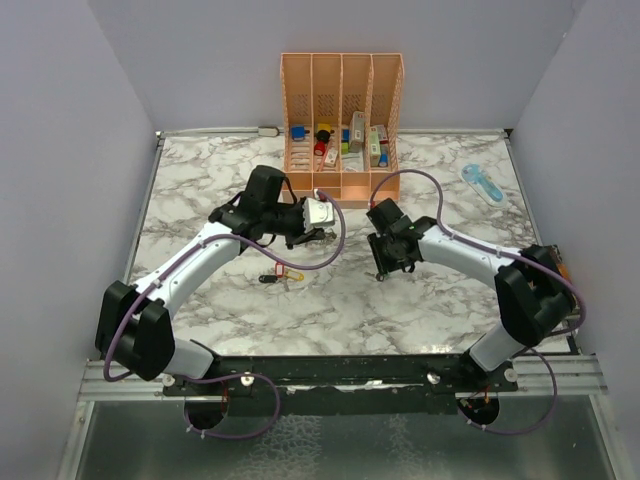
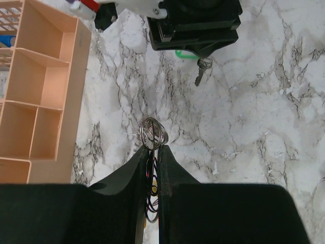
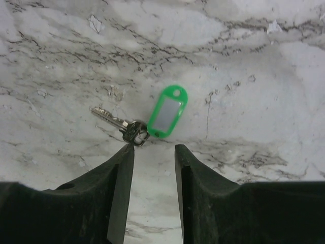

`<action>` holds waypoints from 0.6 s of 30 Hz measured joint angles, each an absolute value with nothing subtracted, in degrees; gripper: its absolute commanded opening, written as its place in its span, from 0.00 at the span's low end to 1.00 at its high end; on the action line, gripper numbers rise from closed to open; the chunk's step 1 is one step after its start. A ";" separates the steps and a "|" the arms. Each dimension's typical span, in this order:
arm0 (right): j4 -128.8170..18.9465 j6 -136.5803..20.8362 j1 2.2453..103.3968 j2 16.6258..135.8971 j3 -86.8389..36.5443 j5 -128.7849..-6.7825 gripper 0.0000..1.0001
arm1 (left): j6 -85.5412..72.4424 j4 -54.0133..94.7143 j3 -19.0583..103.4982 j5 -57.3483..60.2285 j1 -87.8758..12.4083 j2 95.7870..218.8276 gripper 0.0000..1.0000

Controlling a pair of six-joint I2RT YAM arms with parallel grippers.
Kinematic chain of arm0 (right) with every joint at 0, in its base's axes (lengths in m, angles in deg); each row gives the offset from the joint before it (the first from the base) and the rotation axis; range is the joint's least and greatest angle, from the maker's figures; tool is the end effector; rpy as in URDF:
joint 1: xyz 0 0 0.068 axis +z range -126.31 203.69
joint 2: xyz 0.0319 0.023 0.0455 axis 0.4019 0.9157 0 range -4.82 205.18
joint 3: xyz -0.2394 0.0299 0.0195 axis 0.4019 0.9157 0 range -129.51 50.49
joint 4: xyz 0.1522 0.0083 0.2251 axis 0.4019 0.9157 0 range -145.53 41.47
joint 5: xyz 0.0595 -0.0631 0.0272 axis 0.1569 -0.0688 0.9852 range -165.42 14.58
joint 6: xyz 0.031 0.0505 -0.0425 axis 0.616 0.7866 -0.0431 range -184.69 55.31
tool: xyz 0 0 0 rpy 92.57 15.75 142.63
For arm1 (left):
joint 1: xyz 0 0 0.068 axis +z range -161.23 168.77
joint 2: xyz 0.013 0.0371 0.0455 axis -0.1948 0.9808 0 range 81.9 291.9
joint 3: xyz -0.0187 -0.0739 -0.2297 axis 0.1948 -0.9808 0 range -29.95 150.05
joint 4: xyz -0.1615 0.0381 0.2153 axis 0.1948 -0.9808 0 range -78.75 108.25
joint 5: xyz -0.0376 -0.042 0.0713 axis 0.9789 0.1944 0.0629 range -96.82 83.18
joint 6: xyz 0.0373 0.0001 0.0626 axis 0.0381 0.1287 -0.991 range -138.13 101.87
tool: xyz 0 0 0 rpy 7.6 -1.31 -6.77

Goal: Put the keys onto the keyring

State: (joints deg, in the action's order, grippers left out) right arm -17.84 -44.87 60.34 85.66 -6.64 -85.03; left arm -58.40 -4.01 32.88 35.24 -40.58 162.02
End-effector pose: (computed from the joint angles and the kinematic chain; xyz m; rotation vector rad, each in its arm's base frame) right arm 0.2566 0.1782 0.1283 -0.3673 2.7477 0.0136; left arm 0.2715 -0.1992 0.2475 1.5180 1.5140 -0.7129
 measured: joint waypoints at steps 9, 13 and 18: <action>-22.60 -52.87 59.20 91.91 -8.52 -84.68 0.35 | -58.49 -3.64 32.51 35.24 -40.21 161.67 0.00; -22.76 -54.29 58.94 92.39 -8.54 -84.07 0.28 | -58.58 -3.64 32.51 35.24 -39.83 161.67 0.00; -22.23 -54.18 58.94 92.39 -8.73 -82.91 0.20 | -58.55 -3.64 32.51 35.24 -39.70 161.67 0.00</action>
State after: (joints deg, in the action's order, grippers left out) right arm -22.23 -54.18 58.94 92.39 -8.73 -82.91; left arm -58.55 -3.64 32.51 35.24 -39.70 161.67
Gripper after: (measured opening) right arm 0.235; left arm 0.122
